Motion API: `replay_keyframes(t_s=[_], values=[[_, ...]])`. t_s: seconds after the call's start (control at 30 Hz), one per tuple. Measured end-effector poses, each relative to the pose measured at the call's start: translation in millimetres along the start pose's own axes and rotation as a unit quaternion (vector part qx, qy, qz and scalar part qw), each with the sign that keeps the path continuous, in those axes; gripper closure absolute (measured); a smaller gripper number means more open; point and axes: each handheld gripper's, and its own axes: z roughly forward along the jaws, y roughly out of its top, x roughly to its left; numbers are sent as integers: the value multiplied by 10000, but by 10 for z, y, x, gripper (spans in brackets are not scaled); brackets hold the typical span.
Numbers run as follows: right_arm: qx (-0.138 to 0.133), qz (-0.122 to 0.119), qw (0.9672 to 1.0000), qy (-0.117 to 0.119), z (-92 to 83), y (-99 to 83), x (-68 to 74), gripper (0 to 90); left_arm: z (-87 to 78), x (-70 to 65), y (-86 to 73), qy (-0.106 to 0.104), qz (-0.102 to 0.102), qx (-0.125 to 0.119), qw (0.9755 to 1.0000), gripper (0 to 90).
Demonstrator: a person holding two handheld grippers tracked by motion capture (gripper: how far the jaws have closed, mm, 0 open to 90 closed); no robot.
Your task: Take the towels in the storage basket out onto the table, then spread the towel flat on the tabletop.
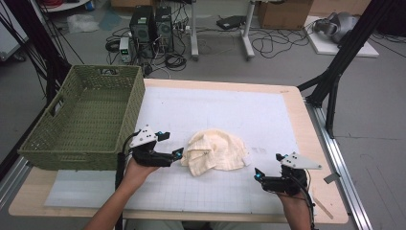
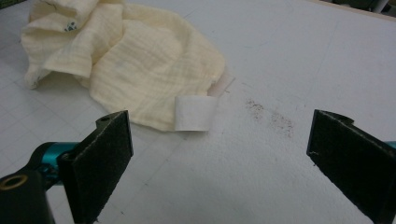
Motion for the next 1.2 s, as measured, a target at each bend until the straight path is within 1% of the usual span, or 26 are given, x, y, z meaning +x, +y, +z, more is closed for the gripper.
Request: replay_keyframes(t_s=[0.1,0.13,0.33,0.47,0.5,0.53,0.63,0.67,0.73,0.77,0.8,0.83,0.87,0.9,0.93,1.0,1.03,1.1,1.13,1.17,1.2], values=[[-32,23,10000,-23,-10,-3,-2,61,-9,5,0,31,6,-4,10000,178],[-27,-10,10000,-24,-15,-6,1,61,-14,10,-2,59,3,20,10000,178],[-69,-37,10000,-43,-9,4,-2,61,-14,13,-6,48,7,39,10000,178],[-62,-130,9999,-49,15,6,15,61,-21,21,-7,46,4,35,10000,178],[-30,-186,9998,-28,23,12,32,60,-23,25,-6,46,2,32,10000,178],[-30,-186,9998,-28,23,12,32,60,-21,25,-6,59,-18,21,10000,178],[14,-107,9999,101,58,17,33,60,-14,28,-10,54,-20,49,10000,178],[14,-107,9999,101,58,17,33,60,-14,28,-10,54,-20,49,10000,178],[36,-247,9994,228,99,23,73,61,-13,24,-12,54,-19,64,10000,178],[36,-247,9994,228,99,23,73,61,-15,25,-12,52,24,77,10000,178],[60,-331,9991,250,116,29,96,61,-13,24,-12,54,26,76,10000,178],[110,-493,9983,303,153,43,140,62,-12,25,-15,68,-2,88,9999,178],[110,-493,9983,303,153,43,140,62,-12,25,-15,68,-2,88,9999,178],[118,-554,9978,343,169,49,162,62,-14,27,-15,71,5,102,9999,178],[123,-646,9971,373,196,62,209,85,-19,33,-16,76,15,109,9999,178],[93,-774,9955,539,223,82,241,169,-17,44,-17,103,-7,88,9999,178],[60,-857,9946,580,246,96,262,169,-18,50,-18,110,-20,96,9999,179],[47,-881,9943,605,275,112,287,174,-12,54,-21,111,-34,86,9999,182],[84,-941,9926,767,350,145,344,218,-4,58,-26,71,-41,109,9999,191],[106,-959,9918,839,391,161,384,242,-4,58,-26,71,-41,109,9999,201],[113,-997,9906,934,436,178,422,267,2,58,-29,26,-5,145,9999,208]])
